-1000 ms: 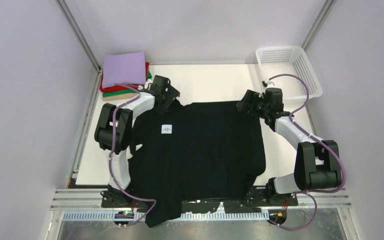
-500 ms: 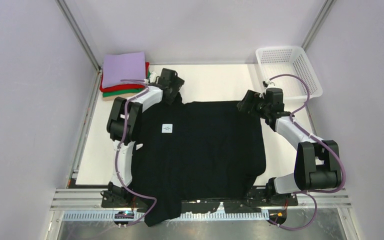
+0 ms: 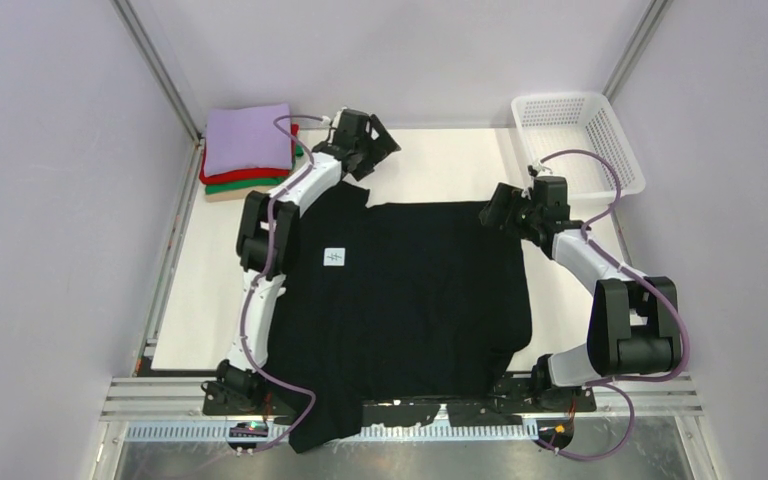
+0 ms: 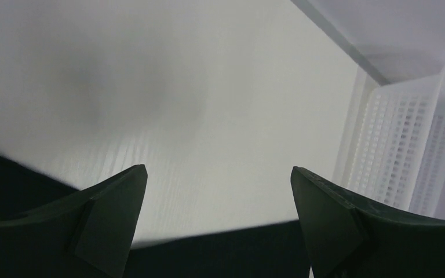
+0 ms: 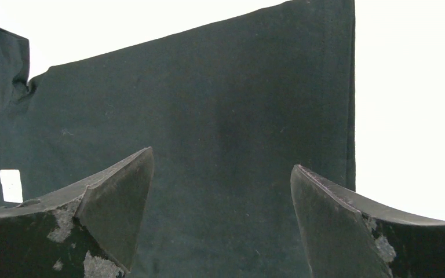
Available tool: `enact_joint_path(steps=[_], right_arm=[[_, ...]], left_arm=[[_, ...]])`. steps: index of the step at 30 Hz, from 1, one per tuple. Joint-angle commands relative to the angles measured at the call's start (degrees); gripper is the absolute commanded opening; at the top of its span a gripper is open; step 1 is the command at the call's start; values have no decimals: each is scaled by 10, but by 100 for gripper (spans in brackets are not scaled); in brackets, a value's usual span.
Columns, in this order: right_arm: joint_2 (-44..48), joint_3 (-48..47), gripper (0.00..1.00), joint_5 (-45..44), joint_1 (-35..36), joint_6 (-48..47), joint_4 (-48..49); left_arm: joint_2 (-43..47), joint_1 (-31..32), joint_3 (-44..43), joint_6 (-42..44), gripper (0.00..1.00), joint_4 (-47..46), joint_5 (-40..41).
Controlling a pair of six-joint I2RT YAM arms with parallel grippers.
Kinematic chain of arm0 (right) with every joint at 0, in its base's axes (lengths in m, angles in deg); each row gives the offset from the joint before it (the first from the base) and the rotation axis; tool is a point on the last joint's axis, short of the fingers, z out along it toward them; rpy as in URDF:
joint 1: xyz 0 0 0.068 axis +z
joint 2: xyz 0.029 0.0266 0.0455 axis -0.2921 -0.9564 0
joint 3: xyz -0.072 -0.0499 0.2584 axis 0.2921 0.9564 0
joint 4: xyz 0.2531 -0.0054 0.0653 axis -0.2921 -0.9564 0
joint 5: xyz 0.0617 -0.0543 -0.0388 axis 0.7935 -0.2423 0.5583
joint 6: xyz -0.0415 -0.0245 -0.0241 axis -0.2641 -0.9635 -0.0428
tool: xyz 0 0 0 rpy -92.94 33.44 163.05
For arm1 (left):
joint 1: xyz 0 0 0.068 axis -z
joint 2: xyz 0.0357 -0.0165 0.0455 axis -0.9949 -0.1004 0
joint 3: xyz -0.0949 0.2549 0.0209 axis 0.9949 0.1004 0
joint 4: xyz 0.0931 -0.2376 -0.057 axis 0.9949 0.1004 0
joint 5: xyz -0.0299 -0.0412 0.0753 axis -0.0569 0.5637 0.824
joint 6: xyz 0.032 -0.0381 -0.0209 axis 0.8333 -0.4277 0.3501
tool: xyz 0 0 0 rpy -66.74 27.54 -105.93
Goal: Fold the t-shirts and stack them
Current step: Flatten out the tshirt
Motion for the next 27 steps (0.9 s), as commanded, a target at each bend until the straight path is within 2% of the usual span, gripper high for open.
enact_joint_path(steps=[1, 8, 12, 15, 20, 27], right_arm=[[12, -35, 95, -36, 6, -10, -45], [19, -43, 95, -80, 68, -11, -142], [27, -18, 95, -90, 100, 2, -162], [41, 5, 95, -87, 111, 8, -163], [35, 36, 95, -66, 113, 9, -161], [-23, 26, 95, -67, 109, 7, -147]], left_arm=[[150, 3, 45, 145, 100, 39, -73], [415, 2, 329, 261, 100, 132, -53], [508, 2, 476, 280, 99, 189, -41], [555, -2, 570, 278, 100, 187, -28], [571, -17, 648, 260, 100, 143, -39], [457, -38, 602, 231, 100, 101, -64]])
